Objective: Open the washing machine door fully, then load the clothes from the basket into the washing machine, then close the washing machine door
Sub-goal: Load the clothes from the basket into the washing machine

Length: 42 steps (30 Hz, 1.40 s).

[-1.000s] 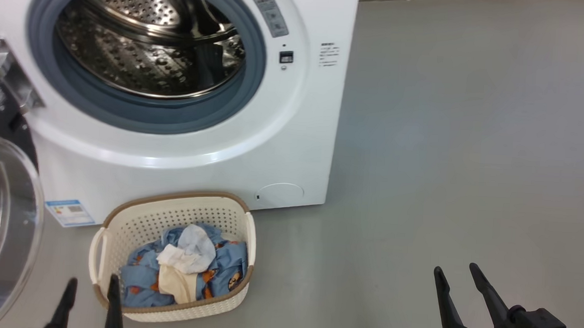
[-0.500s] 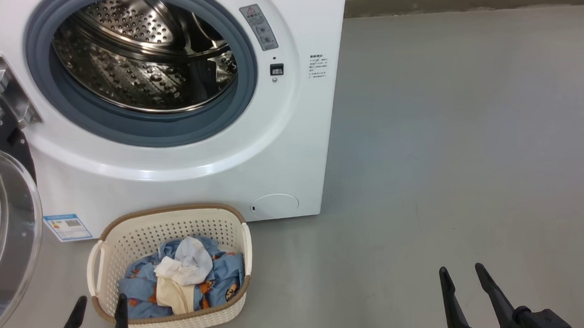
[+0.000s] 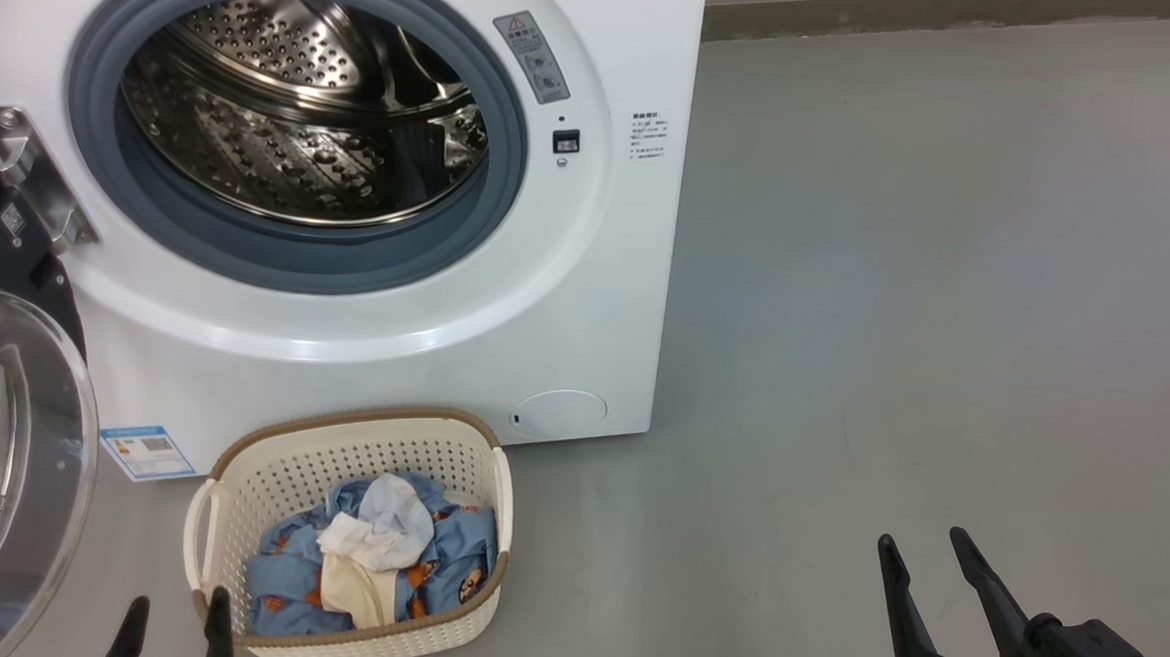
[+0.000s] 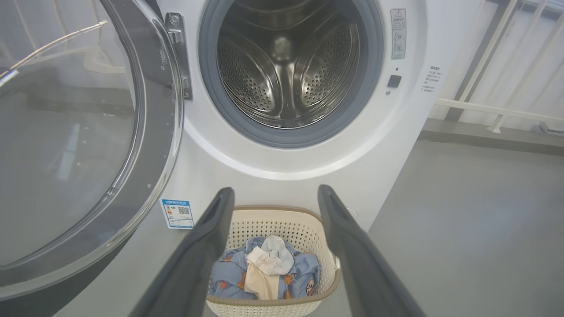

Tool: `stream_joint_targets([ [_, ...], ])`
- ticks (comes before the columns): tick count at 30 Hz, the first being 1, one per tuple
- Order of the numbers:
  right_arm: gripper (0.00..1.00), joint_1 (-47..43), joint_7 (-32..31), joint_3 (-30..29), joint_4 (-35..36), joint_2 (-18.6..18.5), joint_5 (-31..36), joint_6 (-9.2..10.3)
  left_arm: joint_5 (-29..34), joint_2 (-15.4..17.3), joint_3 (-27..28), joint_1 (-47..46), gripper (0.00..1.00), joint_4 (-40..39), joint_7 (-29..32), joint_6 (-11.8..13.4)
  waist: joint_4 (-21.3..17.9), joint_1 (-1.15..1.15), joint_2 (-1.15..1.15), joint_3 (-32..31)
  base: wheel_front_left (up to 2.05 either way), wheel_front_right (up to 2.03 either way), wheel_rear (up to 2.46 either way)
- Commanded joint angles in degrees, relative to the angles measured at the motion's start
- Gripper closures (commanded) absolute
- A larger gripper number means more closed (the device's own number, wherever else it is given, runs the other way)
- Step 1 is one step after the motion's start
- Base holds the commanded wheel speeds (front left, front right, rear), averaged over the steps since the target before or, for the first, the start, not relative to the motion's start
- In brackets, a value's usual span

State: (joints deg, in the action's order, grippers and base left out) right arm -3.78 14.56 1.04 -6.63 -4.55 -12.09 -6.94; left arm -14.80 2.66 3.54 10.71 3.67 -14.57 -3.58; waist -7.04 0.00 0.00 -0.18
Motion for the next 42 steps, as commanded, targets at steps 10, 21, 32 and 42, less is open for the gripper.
stream_joint_targets([
  [10,0.0,0.12,0.44,1.45,1.46,-0.23,0.7,-0.55,0.63,0.22,3.46,-1.07,0.0,-0.08,-0.42,-0.55,0.23,0.0,0.0,0.1,0.71,-0.72,0.01],
  [21,0.0,0.15,0.44,1.44,1.43,-0.19,0.4,-0.55,2.65,0.22,3.14,-1.25,0.0,-0.45,-0.42,-0.13,0.2,0.0,0.0,0.31,1.76,-1.81,0.05],
  [32,0.0,0.39,0.44,1.15,1.31,-0.06,0.14,-0.55,2.7,0.22,2.25,-1.19,0.0,-0.32,-0.42,0.01,0.75,0.0,0.0,1.05,0.69,-0.69,0.0],
  [42,0.0,0.8,0.44,1.21,1.21,-0.02,0.05,-0.55,2.49,0.21,2.37,-1.58,0.0,-0.22,-0.42,-0.45,1.04,0.0,0.0,1.68,0.0,0.0,0.0],
])
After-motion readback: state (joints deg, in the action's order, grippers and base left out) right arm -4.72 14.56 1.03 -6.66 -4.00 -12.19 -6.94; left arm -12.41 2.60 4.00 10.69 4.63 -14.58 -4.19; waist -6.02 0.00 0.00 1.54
